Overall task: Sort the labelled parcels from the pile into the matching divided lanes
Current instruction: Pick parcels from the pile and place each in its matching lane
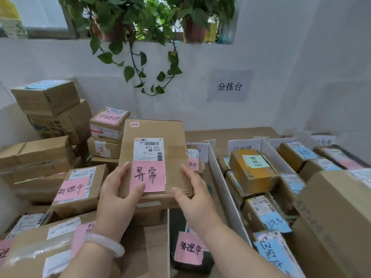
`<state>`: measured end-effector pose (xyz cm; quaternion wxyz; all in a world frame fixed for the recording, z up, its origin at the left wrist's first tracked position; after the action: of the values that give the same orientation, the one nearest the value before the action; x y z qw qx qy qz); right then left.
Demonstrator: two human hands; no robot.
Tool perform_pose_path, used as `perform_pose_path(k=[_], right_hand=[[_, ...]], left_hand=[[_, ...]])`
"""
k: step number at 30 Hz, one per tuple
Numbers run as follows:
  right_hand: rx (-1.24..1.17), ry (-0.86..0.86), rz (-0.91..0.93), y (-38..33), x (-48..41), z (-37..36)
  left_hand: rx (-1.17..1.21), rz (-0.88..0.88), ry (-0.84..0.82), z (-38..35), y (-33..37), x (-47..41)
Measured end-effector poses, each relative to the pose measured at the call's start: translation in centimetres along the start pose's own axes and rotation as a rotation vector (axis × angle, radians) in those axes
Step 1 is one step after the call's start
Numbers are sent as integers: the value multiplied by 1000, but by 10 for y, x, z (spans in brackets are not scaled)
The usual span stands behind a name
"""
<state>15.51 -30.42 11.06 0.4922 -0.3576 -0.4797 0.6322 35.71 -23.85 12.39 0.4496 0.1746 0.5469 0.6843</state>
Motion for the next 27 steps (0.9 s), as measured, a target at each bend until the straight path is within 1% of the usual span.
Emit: perform_pose_path(k=[3,9,11,14,17,24,27], right_hand=[[-13,58,53,-15,33,38],[-47,136,105,-24,101,110],[-50,170,98,-23,124,128],[9,239,97,-26,160,153],[65,326,70,-20,200,174],[115,493,-42,9,301,190],[111,527,-83,22,333,192]], left_hand=[[-35,-46,-30,-10,38,27],[58,-148,-71,-34,96,91],[122,-166,-106,-43,112,114],[257,-130,-195,-58,127,146],[321,-132,-291,-69,131,177],[295,-149,-438,-83,124,250],[311,-123,-482,-83,116,280]])
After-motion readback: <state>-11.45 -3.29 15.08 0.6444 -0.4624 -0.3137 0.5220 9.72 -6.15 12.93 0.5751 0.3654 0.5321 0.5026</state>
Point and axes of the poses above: each hand's wrist, its own x-axis away from the middle knuckle, its own z-axis out of the back of the hand, y = z × x, the point moved 8 cm from there along -x, towards the middle knuckle, and after that the axes turned 5 degrees about -z, right-handed, at the moved point
